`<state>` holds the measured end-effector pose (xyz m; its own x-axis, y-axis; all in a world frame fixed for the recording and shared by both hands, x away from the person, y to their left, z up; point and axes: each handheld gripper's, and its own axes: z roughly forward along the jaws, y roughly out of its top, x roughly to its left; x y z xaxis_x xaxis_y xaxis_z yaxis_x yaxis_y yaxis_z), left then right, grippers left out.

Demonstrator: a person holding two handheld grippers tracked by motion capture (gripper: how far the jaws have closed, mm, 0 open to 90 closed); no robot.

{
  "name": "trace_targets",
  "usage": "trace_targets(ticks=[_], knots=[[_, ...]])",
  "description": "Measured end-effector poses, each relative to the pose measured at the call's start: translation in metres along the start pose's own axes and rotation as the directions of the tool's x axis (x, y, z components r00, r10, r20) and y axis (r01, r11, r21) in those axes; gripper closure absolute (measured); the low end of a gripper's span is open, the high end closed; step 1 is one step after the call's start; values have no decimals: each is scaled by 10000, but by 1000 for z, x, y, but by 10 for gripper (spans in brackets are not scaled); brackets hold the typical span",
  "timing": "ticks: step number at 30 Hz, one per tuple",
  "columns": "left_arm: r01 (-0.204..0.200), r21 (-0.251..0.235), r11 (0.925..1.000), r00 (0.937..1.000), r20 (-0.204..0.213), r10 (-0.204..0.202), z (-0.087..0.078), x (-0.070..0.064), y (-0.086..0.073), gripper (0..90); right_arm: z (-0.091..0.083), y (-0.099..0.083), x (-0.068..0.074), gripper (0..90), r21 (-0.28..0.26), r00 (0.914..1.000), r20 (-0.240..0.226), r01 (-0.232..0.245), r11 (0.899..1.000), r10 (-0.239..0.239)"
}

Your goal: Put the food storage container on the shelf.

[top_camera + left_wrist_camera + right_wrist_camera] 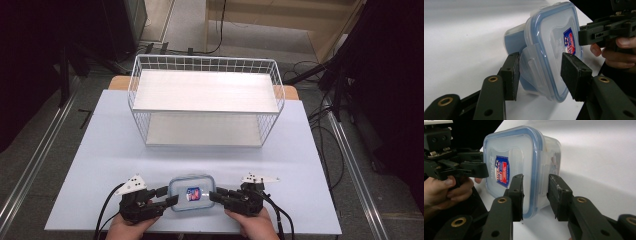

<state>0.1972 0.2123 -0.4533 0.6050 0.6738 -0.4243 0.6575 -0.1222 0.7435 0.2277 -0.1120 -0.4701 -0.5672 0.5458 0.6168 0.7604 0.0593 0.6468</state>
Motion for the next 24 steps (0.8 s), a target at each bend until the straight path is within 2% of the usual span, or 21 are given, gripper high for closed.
trace_targets(ticks=[3, 5, 9, 11, 15, 20, 22, 24], knots=[[85, 47, 10000, 10000, 41, -85, 1, 1, 0, 502, 0, 0, 0, 669, 10, 10000, -3, 8, 10000, -8], [155, 294, 9994, 9998, 118, -158, 3, 2, -1, 475, 0, 0, 0, 669, 14, 10000, -15, 0, 10000, 0], [391, 231, 9990, 9989, 230, -396, 3, 3, -2, 483, -1, 0, -1, 676, 29, 10000, -36, -26, 10000, 26], [311, 109, 9995, 9992, 238, -313, 2, 3, -1, 517, -2, 0, -1, 689, 0, 10000, -6, 41, 10000, -41], [125, -26, 9999, 9999, 22, -125, 2, 0, 0, 524, -2, 0, 1, 696, -52, 9996, 178, 239, 9997, -238], [-537, -312, 9981, 9975, -475, 522, 2, -6, 2, 538, -4, 0, 3, 717, -332, 9958, 609, 710, 9969, -689], [-547, -543, 9970, 9978, -398, 526, 0, -7, 3, 542, -4, 1, 3, 717, -467, 9961, 563, 706, 9964, -679], [-539, -480, 9974, 9980, -356, 522, 1, -5, 4, 543, -4, 1, 2, 716, -458, 9961, 576, 692, 9965, -666]])
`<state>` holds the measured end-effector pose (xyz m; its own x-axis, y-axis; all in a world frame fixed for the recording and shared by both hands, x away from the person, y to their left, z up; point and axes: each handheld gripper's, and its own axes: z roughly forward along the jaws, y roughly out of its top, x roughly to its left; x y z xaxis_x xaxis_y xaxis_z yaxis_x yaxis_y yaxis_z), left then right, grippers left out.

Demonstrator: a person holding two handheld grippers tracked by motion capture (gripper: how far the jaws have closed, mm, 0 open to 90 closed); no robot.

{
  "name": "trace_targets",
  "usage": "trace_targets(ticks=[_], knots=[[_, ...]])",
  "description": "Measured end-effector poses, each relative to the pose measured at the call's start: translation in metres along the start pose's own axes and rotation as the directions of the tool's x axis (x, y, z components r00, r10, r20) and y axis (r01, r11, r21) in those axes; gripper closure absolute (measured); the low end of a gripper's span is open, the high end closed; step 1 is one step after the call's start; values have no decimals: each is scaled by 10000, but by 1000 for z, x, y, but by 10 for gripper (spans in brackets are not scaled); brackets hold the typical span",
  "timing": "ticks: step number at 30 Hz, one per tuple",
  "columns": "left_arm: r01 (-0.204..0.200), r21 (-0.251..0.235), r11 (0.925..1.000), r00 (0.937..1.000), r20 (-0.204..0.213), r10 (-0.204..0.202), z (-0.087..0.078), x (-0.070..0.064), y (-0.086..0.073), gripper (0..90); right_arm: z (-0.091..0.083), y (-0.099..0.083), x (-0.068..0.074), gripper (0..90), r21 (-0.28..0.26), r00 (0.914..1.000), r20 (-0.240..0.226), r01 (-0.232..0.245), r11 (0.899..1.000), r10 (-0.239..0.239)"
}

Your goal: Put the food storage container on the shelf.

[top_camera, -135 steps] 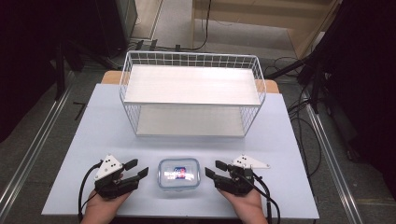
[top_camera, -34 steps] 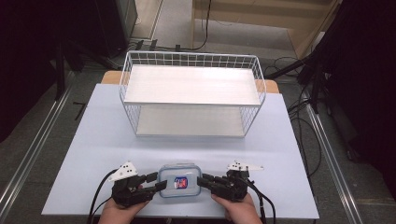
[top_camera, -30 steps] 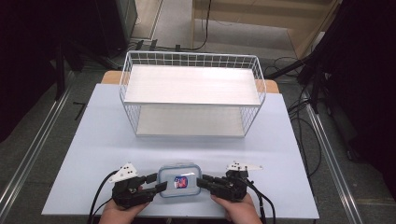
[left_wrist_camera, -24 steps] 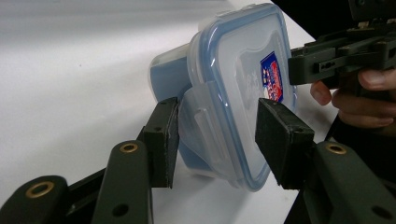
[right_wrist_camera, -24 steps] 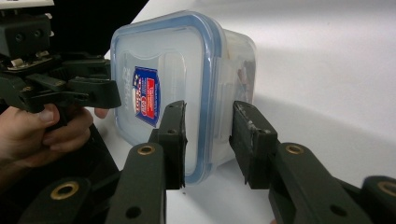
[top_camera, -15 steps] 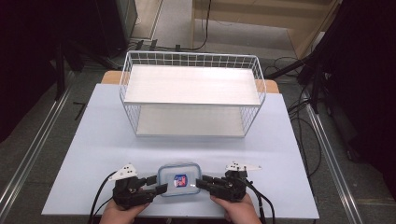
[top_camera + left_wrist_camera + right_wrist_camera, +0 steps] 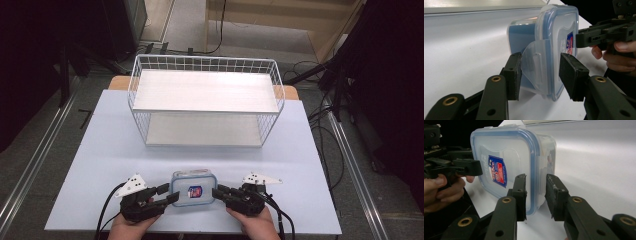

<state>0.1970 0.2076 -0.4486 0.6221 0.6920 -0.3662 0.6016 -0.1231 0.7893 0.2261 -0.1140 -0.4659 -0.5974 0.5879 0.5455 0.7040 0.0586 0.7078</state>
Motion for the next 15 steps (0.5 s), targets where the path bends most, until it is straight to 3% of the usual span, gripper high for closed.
trace_targets(ticks=[10, 15], knots=[[75, 238, 9997, 10000, 51, -76, 3, 7, -4, 535, 3, 0, 0, 722, 55, 9999, 25, 140, 9999, -140], [16, 303, 9995, 10000, 55, -17, 3, 7, -5, 537, 8, 1, -1, 646, 195, 9999, -78, 76, 9998, -74]])
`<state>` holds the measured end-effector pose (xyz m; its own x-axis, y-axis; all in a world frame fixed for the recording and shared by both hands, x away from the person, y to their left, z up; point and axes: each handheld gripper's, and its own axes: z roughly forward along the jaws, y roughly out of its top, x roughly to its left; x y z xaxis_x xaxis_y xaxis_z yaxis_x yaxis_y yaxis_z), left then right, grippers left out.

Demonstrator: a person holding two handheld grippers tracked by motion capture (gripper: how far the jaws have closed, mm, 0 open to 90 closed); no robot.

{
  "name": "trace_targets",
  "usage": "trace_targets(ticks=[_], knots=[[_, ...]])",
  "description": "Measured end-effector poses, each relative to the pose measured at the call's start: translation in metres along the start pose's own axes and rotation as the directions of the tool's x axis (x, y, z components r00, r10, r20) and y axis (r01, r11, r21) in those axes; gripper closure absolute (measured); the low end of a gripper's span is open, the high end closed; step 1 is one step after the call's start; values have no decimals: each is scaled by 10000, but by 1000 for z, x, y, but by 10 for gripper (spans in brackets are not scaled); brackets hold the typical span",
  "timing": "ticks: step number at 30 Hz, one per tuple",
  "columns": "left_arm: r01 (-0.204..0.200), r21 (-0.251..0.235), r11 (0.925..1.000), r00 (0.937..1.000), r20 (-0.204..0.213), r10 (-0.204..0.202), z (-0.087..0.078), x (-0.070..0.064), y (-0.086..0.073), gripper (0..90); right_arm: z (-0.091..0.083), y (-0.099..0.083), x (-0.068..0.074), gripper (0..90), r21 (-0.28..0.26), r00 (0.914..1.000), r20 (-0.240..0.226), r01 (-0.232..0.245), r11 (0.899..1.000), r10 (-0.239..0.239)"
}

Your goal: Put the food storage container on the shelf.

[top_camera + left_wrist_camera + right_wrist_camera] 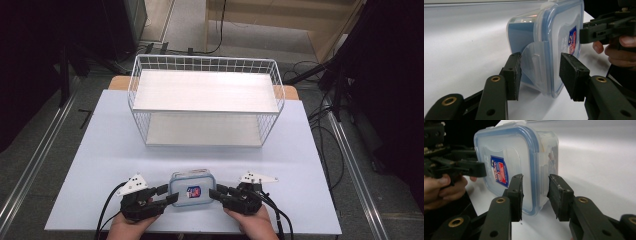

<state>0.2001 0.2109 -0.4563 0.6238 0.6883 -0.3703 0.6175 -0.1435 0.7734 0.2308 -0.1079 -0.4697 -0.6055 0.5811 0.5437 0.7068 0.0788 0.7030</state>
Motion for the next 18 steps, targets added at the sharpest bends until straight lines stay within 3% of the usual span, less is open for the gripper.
trace_targets(ticks=[3, 13, 18], knots=[[-264, -1, 9997, 9996, -76, 264, 1, -3, -1, 548, 3, 3, -3, 565, -6, 9999, -146, -53, 10000, 53], [-180, -46, 9998, 9998, -52, 180, 2, -3, 0, 546, 5, 4, -3, 544, 60, 10000, -81, 33, 10000, -32], [-50, -100, 9999, 9999, -139, 49, 2, -3, 0, 540, 4, 3, -2, 629, -12, 9997, 107, 215, 9998, -215]])
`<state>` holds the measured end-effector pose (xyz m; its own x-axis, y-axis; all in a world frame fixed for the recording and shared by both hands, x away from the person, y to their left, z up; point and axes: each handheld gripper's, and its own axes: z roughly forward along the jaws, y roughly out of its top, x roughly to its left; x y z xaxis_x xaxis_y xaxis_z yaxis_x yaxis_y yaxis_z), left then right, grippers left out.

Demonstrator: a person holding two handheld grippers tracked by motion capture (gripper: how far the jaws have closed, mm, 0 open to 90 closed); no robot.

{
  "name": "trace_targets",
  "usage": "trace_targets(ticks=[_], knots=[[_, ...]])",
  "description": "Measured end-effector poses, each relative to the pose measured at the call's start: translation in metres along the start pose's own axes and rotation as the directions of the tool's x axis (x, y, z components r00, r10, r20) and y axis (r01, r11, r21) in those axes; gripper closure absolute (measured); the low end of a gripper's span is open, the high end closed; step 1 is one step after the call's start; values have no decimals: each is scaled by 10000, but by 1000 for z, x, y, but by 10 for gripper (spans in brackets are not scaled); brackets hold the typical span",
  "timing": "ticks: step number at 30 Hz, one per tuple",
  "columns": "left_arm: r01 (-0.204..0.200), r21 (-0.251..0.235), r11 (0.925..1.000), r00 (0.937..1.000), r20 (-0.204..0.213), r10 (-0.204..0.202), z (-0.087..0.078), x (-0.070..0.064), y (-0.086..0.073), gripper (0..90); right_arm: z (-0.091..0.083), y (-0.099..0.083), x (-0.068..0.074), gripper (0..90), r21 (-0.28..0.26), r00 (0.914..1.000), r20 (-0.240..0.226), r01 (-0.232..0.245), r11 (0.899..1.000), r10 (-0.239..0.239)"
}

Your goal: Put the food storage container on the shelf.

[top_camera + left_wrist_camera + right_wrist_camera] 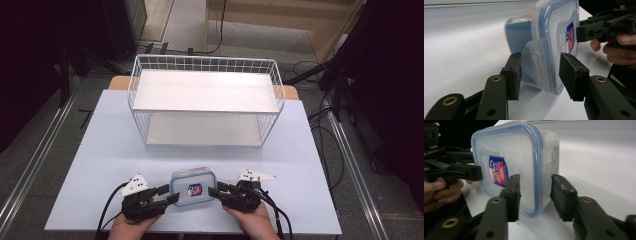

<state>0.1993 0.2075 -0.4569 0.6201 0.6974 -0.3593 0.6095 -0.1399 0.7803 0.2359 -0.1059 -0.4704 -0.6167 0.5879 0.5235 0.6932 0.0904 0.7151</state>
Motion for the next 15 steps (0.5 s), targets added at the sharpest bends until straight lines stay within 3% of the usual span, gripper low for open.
trace_targets(ticks=[11, 15], knots=[[-40, -352, 9994, 9999, -153, 35, 0, -5, 0, 550, -6, -1, 2, 701, -321, 9980, 522, 385, 9987, -368], [-58, -265, 9996, 9998, -171, 53, 2, -4, 0, 549, -6, -1, 2, 701, -360, 9973, 600, 442, 9984, -420]])
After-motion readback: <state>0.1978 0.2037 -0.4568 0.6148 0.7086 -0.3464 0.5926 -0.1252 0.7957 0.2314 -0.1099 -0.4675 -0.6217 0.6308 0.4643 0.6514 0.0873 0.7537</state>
